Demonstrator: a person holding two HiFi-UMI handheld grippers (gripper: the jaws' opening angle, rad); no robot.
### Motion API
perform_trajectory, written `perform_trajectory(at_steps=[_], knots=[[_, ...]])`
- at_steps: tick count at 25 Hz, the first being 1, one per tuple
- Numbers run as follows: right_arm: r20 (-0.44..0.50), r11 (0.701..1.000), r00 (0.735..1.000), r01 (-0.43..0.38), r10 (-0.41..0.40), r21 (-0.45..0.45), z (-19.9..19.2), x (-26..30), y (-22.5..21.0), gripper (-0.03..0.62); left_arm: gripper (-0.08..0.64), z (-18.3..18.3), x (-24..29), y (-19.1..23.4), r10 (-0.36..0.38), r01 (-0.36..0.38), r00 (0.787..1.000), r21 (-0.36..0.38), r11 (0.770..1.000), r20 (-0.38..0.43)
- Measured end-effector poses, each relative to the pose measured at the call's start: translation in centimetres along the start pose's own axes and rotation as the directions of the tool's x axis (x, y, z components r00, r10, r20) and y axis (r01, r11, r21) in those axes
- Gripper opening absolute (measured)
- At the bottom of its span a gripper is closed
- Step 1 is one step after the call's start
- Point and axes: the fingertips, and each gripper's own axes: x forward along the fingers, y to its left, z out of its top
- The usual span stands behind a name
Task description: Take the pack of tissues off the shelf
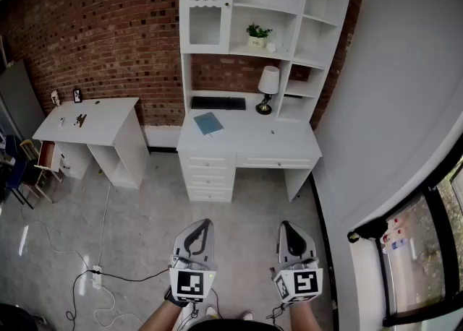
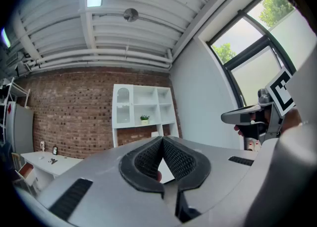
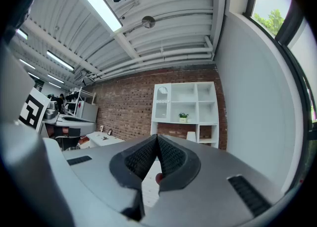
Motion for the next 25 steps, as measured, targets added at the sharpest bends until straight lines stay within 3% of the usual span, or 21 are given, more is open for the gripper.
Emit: perform_trajectory(at_steps=[21,25], knots=[[0.033,0.998,0.998,-0.046,0.045,0.034,0.7,-1.4,-4.2,0.002,0.018,0.8,2.3,-4.7,-0.023,0.024,0.999,0.031,0.999,-0.035],[0.033,0.998,0.998,-0.048,0.047,0.028,0.7,-1.4,-4.8,0.026,0.018,1.1,2.7,-5.3,-0.035,0.036,0.999,0.037,0.999,-0.032]])
